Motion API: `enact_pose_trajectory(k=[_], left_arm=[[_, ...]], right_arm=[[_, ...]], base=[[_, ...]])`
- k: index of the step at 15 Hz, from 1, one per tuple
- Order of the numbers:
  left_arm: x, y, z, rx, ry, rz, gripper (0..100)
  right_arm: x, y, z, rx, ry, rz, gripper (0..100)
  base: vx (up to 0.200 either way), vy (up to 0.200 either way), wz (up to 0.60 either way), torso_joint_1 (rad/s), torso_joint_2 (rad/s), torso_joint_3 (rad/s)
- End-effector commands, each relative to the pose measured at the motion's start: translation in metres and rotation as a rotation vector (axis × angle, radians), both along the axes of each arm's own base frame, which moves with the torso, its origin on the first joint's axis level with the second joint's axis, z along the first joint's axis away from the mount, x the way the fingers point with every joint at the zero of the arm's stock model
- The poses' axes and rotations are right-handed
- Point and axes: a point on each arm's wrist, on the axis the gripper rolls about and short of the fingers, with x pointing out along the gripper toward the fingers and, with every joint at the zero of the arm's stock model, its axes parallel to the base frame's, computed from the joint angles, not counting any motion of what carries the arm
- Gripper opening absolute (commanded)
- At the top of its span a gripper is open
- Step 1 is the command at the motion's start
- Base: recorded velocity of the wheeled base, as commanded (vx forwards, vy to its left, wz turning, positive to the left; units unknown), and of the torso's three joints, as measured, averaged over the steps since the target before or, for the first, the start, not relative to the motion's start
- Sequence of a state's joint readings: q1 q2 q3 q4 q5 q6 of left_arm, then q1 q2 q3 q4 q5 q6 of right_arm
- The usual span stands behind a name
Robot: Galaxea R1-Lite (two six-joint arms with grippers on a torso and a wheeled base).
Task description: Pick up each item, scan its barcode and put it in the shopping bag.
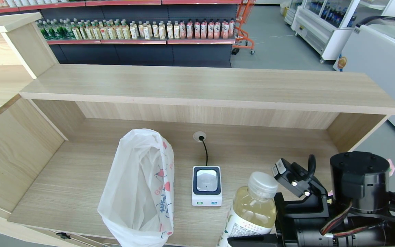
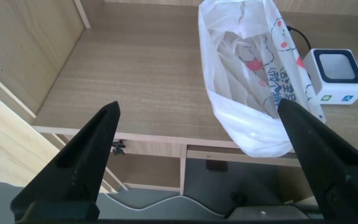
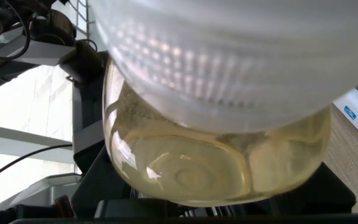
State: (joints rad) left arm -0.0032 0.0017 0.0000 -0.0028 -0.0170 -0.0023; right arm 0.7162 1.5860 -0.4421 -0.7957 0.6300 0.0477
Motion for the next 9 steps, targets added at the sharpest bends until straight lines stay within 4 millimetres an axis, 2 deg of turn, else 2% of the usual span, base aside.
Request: enact_pose_trajectory(k=[1, 9], left_arm=[[0.0, 0.0, 0.0, -0.001, 0.0, 0.0, 100], [0.0, 0.0, 0.0, -0.001, 0.0, 0.0, 100]], right_arm=[[-0.0002, -0.0001, 0.0003, 0.001, -0.001, -0.001, 0], [-0.0016, -0.0014, 0.0028, 0.007, -0.013, -0.001, 0]], base=[[0.0, 0.0, 0.0, 0.0, 0.0, 0.0], [0.0, 0.0, 0.0, 0.0, 0.0, 0.0]])
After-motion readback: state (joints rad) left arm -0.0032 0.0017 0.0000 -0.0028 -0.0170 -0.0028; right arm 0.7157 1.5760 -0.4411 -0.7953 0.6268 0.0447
